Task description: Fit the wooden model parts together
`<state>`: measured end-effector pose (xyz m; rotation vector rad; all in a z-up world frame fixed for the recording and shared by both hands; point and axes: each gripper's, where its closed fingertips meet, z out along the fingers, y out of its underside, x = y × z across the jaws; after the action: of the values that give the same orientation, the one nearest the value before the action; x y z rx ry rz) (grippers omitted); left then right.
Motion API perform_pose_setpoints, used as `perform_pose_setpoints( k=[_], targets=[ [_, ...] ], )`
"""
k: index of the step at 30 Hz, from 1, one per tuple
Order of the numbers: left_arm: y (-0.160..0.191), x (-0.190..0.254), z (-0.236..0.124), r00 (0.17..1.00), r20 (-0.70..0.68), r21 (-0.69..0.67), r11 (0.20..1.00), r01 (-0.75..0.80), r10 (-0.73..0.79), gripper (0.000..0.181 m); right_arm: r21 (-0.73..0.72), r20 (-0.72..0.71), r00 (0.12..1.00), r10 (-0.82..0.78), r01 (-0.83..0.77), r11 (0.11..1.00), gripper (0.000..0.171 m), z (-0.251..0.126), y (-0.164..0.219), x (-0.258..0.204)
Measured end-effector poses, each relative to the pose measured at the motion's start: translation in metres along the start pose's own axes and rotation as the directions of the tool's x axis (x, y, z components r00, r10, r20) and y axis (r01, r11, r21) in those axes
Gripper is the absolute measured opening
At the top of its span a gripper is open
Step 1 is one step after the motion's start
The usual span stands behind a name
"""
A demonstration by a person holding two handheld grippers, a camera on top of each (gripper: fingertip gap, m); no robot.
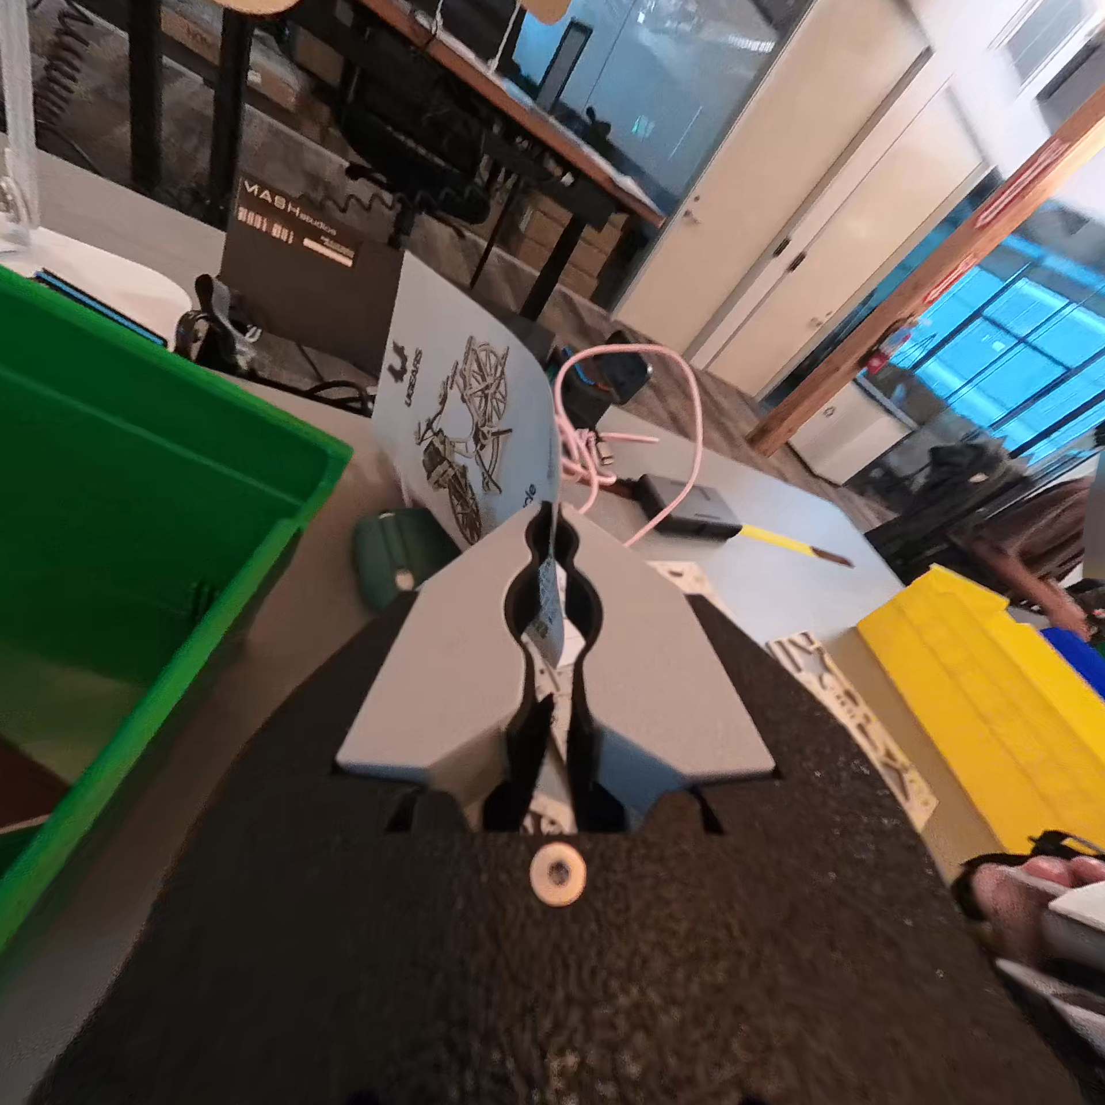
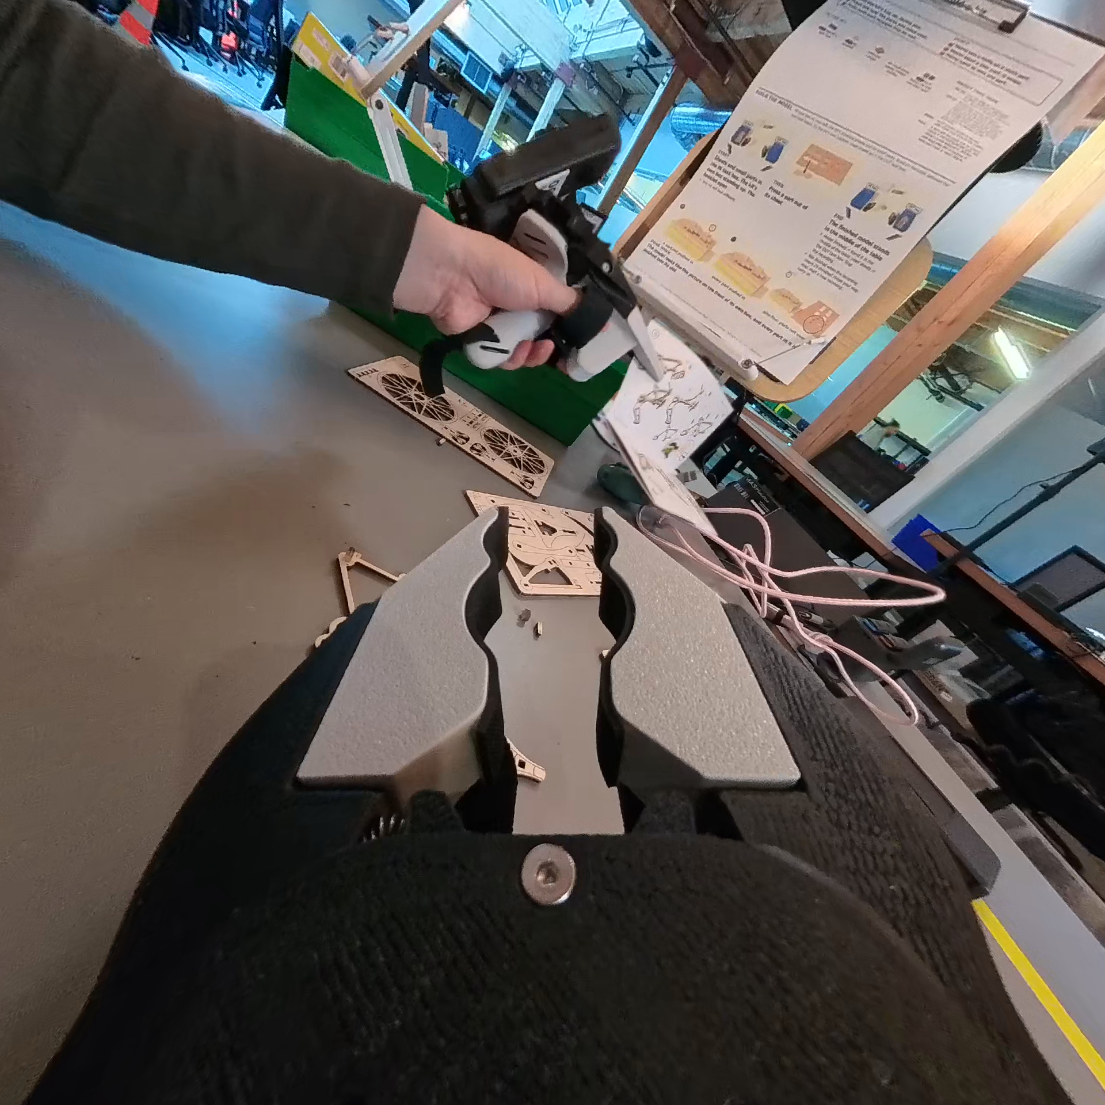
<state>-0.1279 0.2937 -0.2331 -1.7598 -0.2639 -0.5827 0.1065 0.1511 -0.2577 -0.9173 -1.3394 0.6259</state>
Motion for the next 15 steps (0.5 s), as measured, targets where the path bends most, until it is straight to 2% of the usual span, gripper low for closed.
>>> perform_pose_setpoints(
  k=[5,8,9,15],
  targets=[
    [0.013,-0.007,-0.005,0.999,0.029,-0.056,0.998,-0.04,0.042,0.002,0.0,0.001,1.0,0.004,-0.004,1.0,0.027,0.0,0.0,0.0],
    [0.016,-0.008,-0.009,0.995,0.059,-0.065,0.995,-0.077,0.081,0.05,0.001,0.003,1.0,0.003,-0.003,1.0,0.027,0.0,0.0,0.0],
    [0.017,-0.009,-0.011,0.992,0.079,-0.068,0.993,-0.097,0.103,0.059,-0.002,0.0,1.0,0.004,-0.004,1.0,0.027,0.0,0.001,0.001],
    [0.004,-0.002,-0.04,0.944,0.176,-0.019,0.96,-0.28,0.279,0.074,0.002,-0.007,1.0,0.008,-0.008,1.0,0.027,-0.002,0.0,0.002]
  ],
)
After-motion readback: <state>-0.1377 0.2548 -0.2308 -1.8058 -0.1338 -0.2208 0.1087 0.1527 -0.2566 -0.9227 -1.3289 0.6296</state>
